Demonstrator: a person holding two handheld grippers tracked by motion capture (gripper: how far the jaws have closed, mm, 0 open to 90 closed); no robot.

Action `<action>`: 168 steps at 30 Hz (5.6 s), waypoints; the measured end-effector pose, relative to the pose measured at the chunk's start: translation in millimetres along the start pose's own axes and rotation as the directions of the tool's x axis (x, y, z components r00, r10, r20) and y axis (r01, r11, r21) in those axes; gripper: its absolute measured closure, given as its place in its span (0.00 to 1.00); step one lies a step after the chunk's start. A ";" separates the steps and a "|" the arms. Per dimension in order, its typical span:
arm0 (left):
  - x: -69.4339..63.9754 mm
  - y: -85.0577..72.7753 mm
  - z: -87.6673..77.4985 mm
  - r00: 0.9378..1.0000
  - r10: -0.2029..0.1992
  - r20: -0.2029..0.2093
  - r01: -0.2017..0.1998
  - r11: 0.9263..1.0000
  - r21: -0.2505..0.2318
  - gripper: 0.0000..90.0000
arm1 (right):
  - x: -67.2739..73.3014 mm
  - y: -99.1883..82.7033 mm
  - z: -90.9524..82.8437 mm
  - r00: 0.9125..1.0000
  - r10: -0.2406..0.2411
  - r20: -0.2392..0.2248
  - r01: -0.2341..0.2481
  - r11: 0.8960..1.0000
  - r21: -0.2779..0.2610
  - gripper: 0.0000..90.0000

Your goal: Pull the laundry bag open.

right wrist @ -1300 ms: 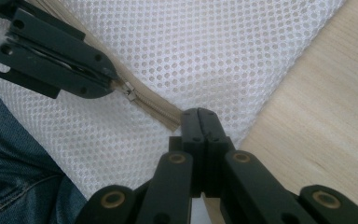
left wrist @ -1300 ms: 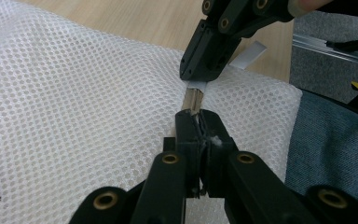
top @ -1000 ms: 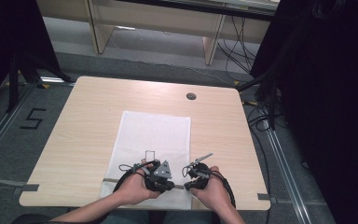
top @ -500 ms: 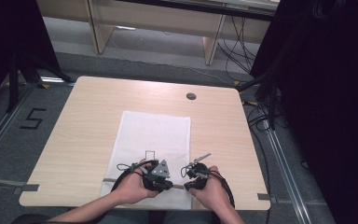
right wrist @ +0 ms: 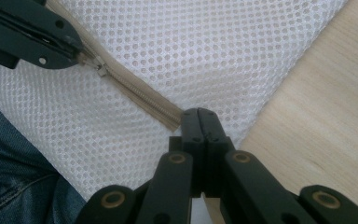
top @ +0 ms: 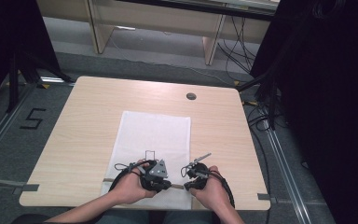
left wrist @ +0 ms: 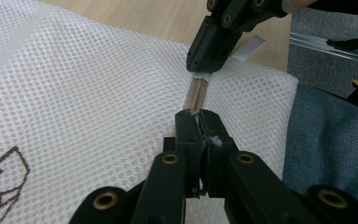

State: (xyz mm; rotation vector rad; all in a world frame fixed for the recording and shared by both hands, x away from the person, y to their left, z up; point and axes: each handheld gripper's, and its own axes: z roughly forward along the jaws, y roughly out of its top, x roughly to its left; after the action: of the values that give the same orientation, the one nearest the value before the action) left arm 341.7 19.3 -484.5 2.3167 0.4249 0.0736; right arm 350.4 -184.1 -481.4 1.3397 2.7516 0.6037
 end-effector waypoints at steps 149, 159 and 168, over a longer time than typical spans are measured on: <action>22.2 -38.6 -55.8 0.997 -0.080 -0.023 0.080 0.996 -0.026 0.97 | -1.2 -1.3 -0.8 0.999 0.039 -0.013 -0.039 0.999 0.005 1.00; 22.6 -42.2 -60.3 0.996 -0.089 -0.025 0.088 0.996 -0.032 0.97 | -1.7 -1.5 -0.6 0.999 0.034 -0.017 -0.034 0.999 0.001 1.00; 24.2 -47.1 -65.2 0.994 -0.104 -0.029 0.102 0.994 -0.042 0.97 | -2.5 -1.4 -0.1 1.000 0.023 -0.018 -0.023 1.000 -0.007 1.00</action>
State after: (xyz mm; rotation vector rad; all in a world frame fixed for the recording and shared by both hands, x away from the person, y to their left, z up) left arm 339.6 102.4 -473.5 2.2521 0.5531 0.0673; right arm 350.9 -186.8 -482.2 1.3726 2.7490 0.6290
